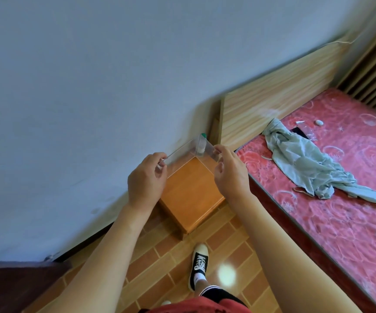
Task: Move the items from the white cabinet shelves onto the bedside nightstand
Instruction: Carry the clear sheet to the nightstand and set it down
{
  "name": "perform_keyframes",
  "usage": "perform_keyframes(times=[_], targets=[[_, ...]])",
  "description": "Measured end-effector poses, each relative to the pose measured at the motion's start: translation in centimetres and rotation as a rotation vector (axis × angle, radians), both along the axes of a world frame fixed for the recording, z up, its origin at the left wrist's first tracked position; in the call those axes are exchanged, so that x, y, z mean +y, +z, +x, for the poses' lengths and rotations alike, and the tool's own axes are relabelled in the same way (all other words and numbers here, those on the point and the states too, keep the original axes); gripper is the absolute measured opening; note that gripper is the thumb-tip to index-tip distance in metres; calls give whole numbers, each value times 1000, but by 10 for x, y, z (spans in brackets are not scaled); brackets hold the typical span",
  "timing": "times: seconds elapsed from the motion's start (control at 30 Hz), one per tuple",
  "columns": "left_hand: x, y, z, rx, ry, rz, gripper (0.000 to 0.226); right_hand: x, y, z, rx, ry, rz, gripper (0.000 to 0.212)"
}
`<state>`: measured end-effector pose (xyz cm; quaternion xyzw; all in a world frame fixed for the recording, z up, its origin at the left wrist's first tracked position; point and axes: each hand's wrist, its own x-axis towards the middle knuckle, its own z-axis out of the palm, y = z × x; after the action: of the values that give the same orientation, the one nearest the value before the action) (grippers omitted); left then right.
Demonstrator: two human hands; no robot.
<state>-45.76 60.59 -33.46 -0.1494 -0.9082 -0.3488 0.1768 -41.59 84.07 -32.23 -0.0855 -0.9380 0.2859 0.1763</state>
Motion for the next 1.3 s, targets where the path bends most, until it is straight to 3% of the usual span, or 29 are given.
perform_keyframes(times=[0.43, 0.87, 1.3], targets=[[95, -31, -90, -98, 37, -95, 19, 89, -46, -96, -66, 46, -56, 51], [125, -94, -143, -238, -38, -219, 14, 121, -125, -141, -120, 39, -112, 59], [105, -172, -213, -338, -116, -270, 14, 110, -192, -186, -219, 6, -79, 39]])
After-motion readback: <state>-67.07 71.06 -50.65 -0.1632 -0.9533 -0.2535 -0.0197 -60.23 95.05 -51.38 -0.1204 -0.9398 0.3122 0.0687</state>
